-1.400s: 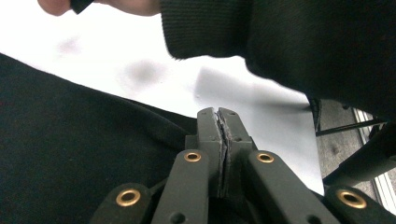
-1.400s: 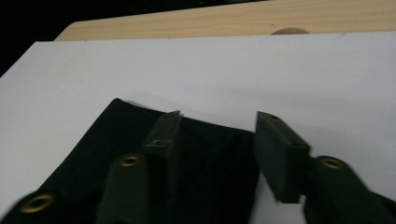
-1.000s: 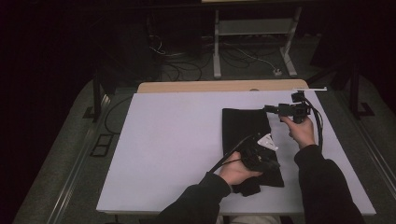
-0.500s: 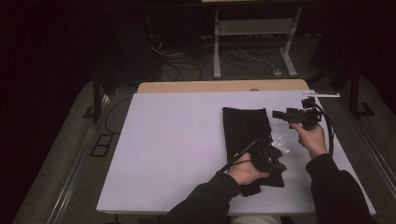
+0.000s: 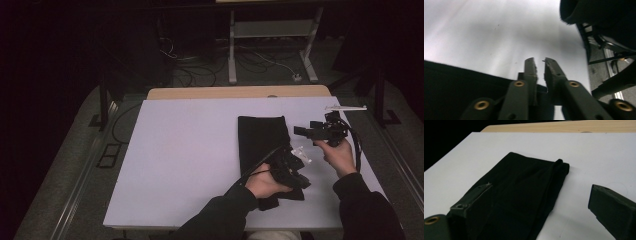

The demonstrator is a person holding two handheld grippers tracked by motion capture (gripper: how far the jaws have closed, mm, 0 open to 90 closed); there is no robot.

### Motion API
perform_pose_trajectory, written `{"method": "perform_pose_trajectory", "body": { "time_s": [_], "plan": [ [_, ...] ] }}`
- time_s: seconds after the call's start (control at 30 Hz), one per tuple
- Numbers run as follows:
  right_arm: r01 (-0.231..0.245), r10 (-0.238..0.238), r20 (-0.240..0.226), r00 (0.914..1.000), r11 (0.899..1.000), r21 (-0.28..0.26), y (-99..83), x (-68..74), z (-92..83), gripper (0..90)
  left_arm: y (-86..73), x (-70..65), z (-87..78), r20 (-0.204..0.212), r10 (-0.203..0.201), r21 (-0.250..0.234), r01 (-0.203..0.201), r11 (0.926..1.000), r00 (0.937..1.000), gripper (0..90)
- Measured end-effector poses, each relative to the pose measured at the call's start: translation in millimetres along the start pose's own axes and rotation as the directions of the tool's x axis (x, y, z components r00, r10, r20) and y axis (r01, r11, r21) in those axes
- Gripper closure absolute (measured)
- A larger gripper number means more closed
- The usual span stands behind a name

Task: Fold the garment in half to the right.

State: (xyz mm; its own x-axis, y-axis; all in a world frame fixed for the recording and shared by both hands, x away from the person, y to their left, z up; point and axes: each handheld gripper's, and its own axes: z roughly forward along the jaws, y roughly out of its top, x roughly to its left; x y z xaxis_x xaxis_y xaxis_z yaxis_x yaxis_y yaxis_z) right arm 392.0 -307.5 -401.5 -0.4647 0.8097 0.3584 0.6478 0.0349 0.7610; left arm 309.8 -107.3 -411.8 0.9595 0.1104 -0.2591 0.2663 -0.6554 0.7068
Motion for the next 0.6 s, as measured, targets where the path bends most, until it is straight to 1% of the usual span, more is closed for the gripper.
{"method": "perform_pose_trajectory", "body": {
  "time_s": [0.03, 0.13, 0.17, 0.27, 0.3, 0.4, 0.43, 0.47, 0.53, 0.57, 0.6],
  "plan": [
    [0.005, -0.005, 0.000, 1.0000, 1.000, 0.004, -0.8, 1.0, -0.3, 4.1, 0.5, -0.1, -2.1, 0.004, 0.004, -0.007, -0.004, 1.0000, 1.0000, 71.2],
    [0.018, -0.018, 0.007, 0.9998, 1.000, 0.017, -3.5, 3.1, -1.1, 2.5, 2.0, -0.7, -8.8, -0.004, 0.013, -0.027, -0.013, 0.9996, 0.9999, 59.0],
    [0.023, -0.023, 0.009, 0.9997, 1.000, 0.021, -4.3, 3.5, -1.2, 2.0, 2.1, -0.7, -10.7, 0.000, 0.008, -0.033, -0.008, 0.9994, 1.0000, 56.2],
    [0.036, -0.036, 0.015, 0.9992, 0.999, 0.034, -6.4, 4.5, -2.4, 1.0, 1.8, 0.9, -15.3, 0.023, 0.002, -0.045, -0.001, 0.9990, 0.9997, 54.9],
    [0.036, -0.037, 0.016, 0.9992, 0.999, 0.035, -7.1, 5.0, -2.8, 0.9, 1.6, 0.9, -16.6, 0.025, -0.001, -0.048, 0.002, 0.9988, 0.9997, 52.1],
    [0.046, -0.047, 0.014, 0.9988, 0.998, 0.043, -8.4, 6.1, -4.5, 0.1, 0.7, -1.2, -20.3, -0.016, 0.017, -0.052, -0.018, 0.9985, 0.9997, 41.3],
    [0.048, -0.049, 0.015, 0.9987, 0.998, 0.047, -8.7, 7.0, -5.3, 0.0, 0.5, -1.3, -21.3, -0.020, 0.010, -0.055, -0.011, 0.9984, 0.9998, 38.9],
    [0.053, -0.053, 0.013, 0.9985, 0.998, 0.046, -8.8, 7.9, -6.2, 0.0, 0.0, -1.1, -22.3, -0.019, 0.001, -0.060, -0.002, 0.9982, 0.9998, 36.5],
    [0.060, -0.060, 0.016, 0.9980, 0.997, 0.042, -9.3, 10.0, -8.9, 0.0, -1.3, 0.3, -25.4, -0.011, -0.001, -0.069, 0.000, 0.9976, 0.9999, 32.8],
    [0.066, -0.067, 0.016, 0.9976, 0.997, 0.041, -9.5, 10.4, -9.9, 0.0, -1.8, 1.2, -26.7, -0.006, -0.007, -0.069, 0.007, 0.9976, 1.0000, 31.0],
    [0.066, -0.066, 0.018, 0.9976, 0.997, 0.039, -9.8, 11.4, -11.2, 0.0, -2.3, 1.8, -27.7, -0.006, -0.011, -0.072, 0.011, 0.9974, 0.9999, 27.7]
  ]
}}
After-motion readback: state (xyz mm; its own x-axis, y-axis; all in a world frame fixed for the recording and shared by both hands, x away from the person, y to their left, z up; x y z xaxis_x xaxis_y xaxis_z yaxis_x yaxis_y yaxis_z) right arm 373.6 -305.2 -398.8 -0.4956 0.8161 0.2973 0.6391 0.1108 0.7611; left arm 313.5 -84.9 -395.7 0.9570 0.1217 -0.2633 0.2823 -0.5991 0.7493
